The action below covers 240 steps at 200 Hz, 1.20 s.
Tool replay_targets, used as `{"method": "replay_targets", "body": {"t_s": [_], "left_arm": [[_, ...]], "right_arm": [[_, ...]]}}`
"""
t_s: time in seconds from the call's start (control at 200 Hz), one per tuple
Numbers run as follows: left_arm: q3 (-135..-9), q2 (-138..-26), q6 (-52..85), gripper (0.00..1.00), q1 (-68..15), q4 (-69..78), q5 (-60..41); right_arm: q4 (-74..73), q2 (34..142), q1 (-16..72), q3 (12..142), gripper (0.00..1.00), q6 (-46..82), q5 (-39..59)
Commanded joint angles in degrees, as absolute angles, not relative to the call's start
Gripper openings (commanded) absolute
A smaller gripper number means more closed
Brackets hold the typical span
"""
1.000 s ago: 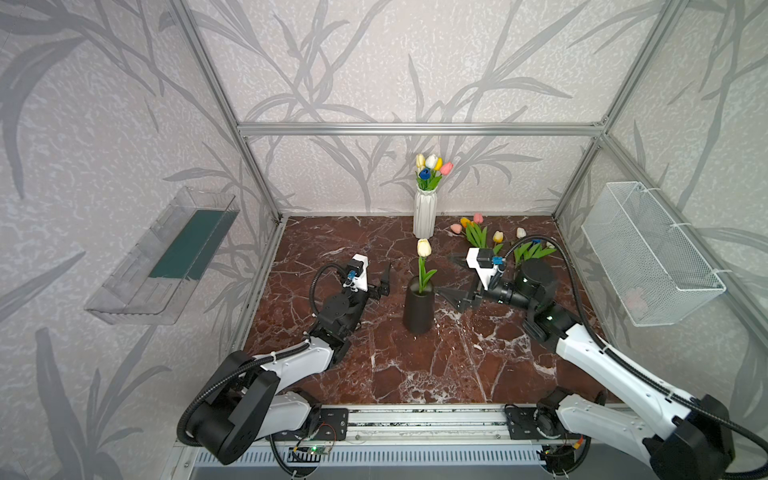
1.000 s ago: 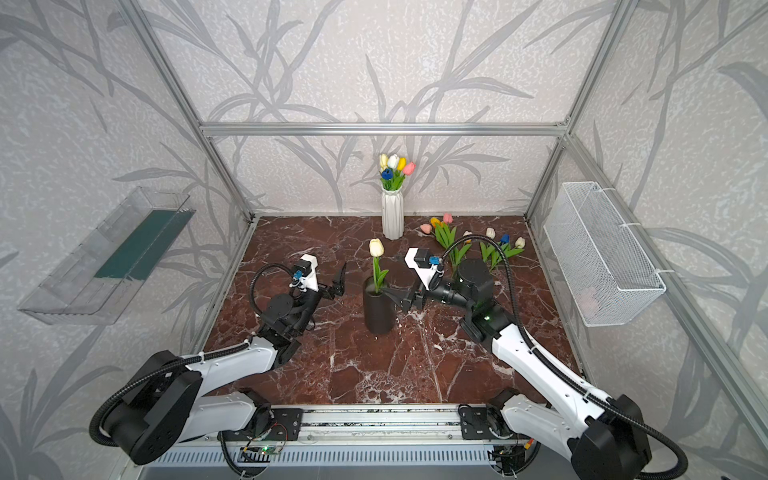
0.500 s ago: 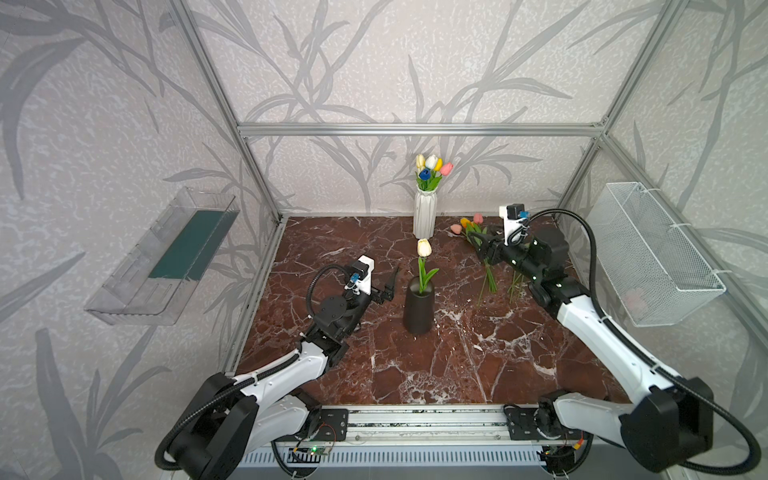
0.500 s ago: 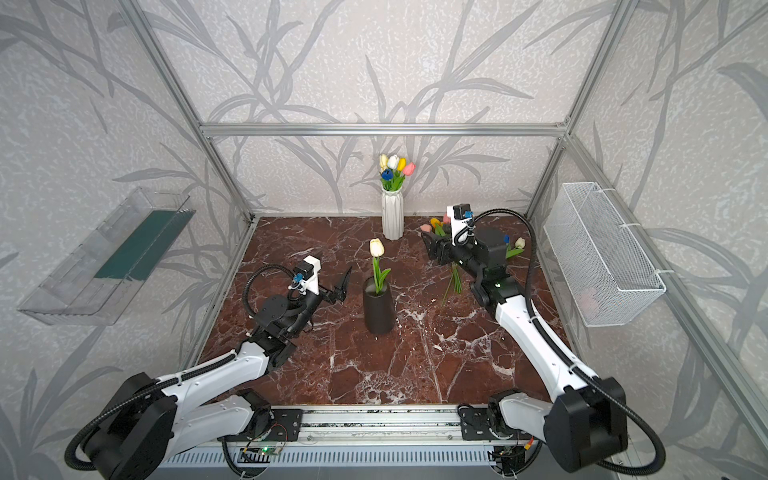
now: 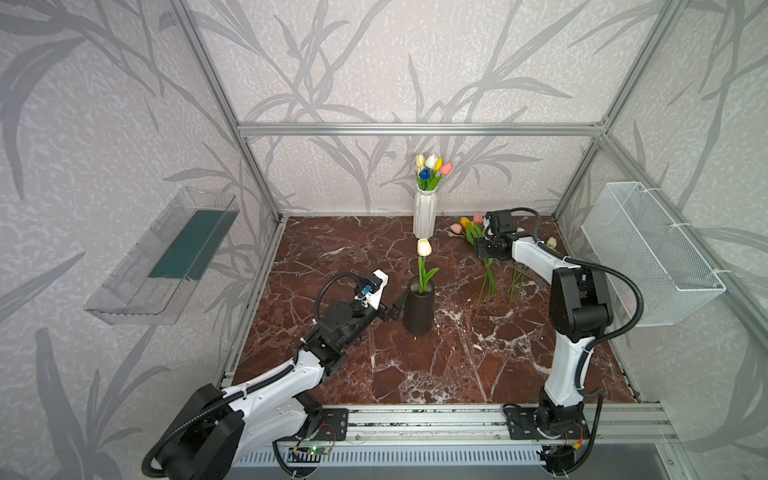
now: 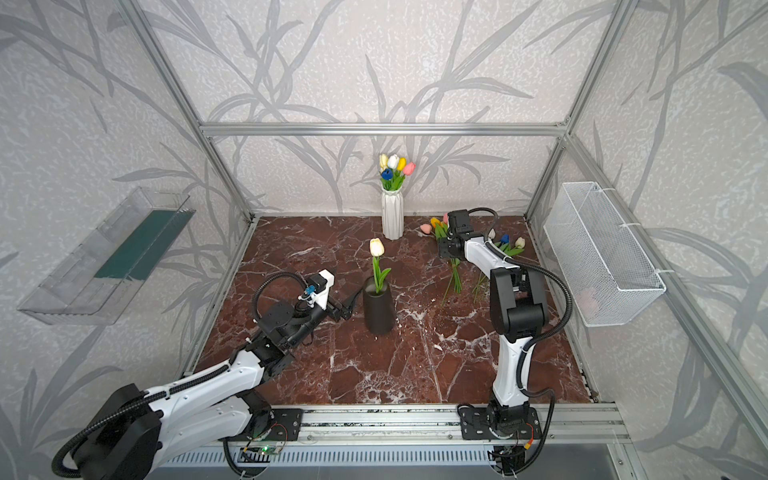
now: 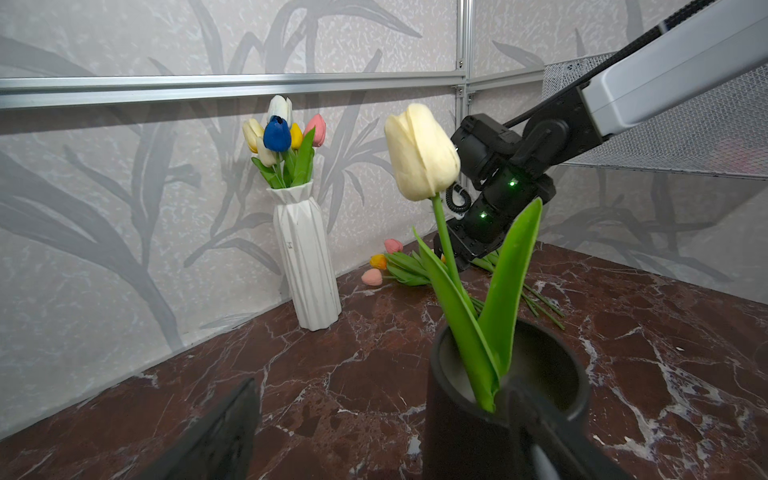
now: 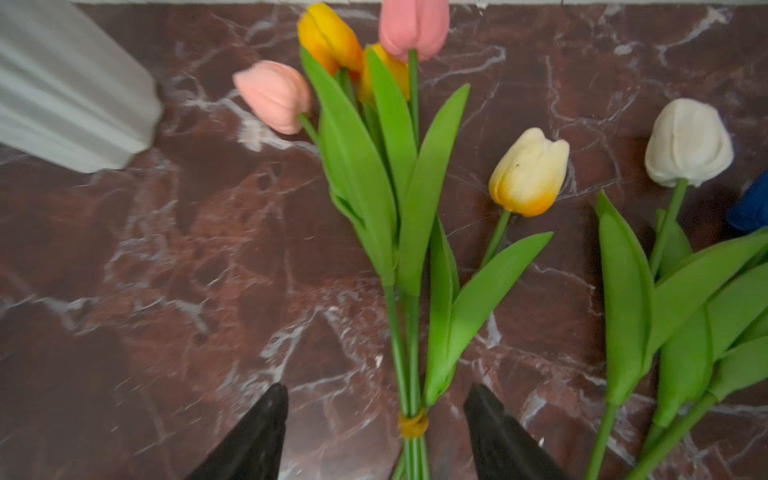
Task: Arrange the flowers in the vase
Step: 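Open the right gripper and move it back to the tulip pile, then grasp a bunch of yellow and pink tulips with the right gripper and lift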
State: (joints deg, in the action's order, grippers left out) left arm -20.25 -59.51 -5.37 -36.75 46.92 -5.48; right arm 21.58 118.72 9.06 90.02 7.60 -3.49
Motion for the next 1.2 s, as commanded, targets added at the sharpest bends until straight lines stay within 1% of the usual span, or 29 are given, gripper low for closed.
{"method": "replay_targets", "body": {"t_s": [0.0, 0.165, 0.225, 0.375, 0.505, 0.635, 0.695, 0.85, 0.865, 0.915, 0.95, 1.035, 1.095, 1.195], "left_arm": [[-19.97, -59.91, -4.46, 0.92, -37.09, 46.16, -7.07], [-19.53, -62.13, -5.16, 0.92, -37.16, 48.2, -5.82], [-19.69, -63.36, -5.34, 0.92, -37.17, 49.39, -5.07], [-20.29, -65.85, -5.16, 0.92, -37.08, 50.58, -3.43], [-20.14, -67.02, -5.1, 0.92, -37.09, 51.92, -3.14], [-19.97, -66.74, -5.18, 0.91, -37.09, 52.02, -2.86], [-19.78, -66.32, -5.34, 0.92, -37.05, 51.95, -2.8], [-19.58, -64.99, -5.8, 0.92, -37.09, 51.2, -2.61], [-19.52, -64.92, -5.8, 0.92, -37.09, 51.18, -2.56], [-19.3, -64.32, -5.89, 0.92, -37.09, 51.15, -2.26], [-19.06, -63.81, -6.05, 0.92, -37.08, 51.19, -2.13], [-18.4, -62.18, -6.22, 0.92, -37.08, 51.58, -1.39], [-18.03, -60.72, -6.24, 0.92, -37.08, 51.77, -1.07], [-17.83, -57.48, -6.15, 0.92, -37.09, 51.37, -0.69]], "right_arm": [[30.99, 123.63, 6.94, 98.17, 0.63, 5.2, -2.23], [37.25, 130.72, 6.67, 107.41, 0.55, 0.61, 1.53], [37.67, 131.28, 6.92, 108.24, 0.54, -0.2, 2.63], [35.02, 131.35, 7.73, 107.01, 0.53, -1.3, 2.37], [35.22, 133.28, 8.26, 108.58, 0.52, -1.59, 1.93], [38.8, 136.42, 8.35, 112.75, 0.47, -1.38, 1.0], [40.53, 137.65, 8.35, 114.7, 0.43, -1.2, 0.75], [42.16, 139.52, 8.52, 117.04, 0.44, -0.79, 0.28], [42.21, 139.6, 8.53, 117.19, 0.42, -0.79, 0.33], [42.55, 139.79, 8.53, 117.63, 0.29, -0.8, 0.35], [42.64, 139.52, 8.61, 117.69, 0.23, -0.83, 0.33], [42.07, 137.55, 8.95, 116.88, 0.16, -0.8, 0.42], [41.84, 135.06, 9.23, 116.35, 0.09, -0.61, 1.14], [40.02, 127.71, 9.99, 113.35, 0.01, 0.26, 2.44]]}}
